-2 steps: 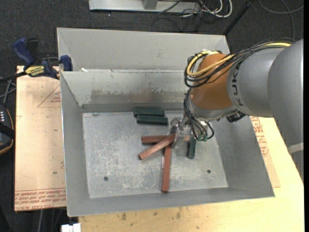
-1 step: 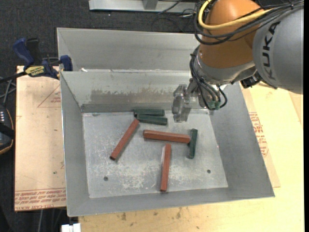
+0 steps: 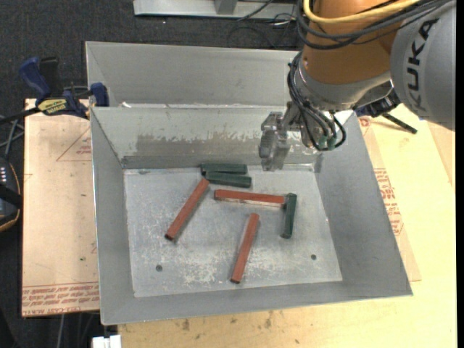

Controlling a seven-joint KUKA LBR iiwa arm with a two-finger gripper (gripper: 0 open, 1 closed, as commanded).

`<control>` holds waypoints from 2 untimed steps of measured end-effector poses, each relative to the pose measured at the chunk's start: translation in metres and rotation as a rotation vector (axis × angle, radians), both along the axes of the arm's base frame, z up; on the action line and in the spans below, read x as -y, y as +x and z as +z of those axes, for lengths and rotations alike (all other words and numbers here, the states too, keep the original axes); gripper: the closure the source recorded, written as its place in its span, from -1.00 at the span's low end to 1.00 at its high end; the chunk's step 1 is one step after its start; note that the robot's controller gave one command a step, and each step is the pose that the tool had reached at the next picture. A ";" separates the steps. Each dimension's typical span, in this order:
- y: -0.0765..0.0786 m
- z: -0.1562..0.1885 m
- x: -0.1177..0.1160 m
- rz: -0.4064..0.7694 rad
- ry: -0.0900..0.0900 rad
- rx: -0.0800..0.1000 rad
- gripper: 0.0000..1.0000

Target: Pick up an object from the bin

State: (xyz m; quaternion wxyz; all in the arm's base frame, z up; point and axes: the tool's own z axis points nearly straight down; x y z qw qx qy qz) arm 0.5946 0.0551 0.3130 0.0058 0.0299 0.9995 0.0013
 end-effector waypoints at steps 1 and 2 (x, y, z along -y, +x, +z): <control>0.000 -0.051 -0.032 -0.035 -0.001 -0.003 1.00; -0.007 -0.113 -0.036 -0.009 0.001 -0.007 1.00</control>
Offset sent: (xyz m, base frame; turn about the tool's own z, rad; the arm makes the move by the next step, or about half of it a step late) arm -0.0111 0.0236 -0.1436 -0.0117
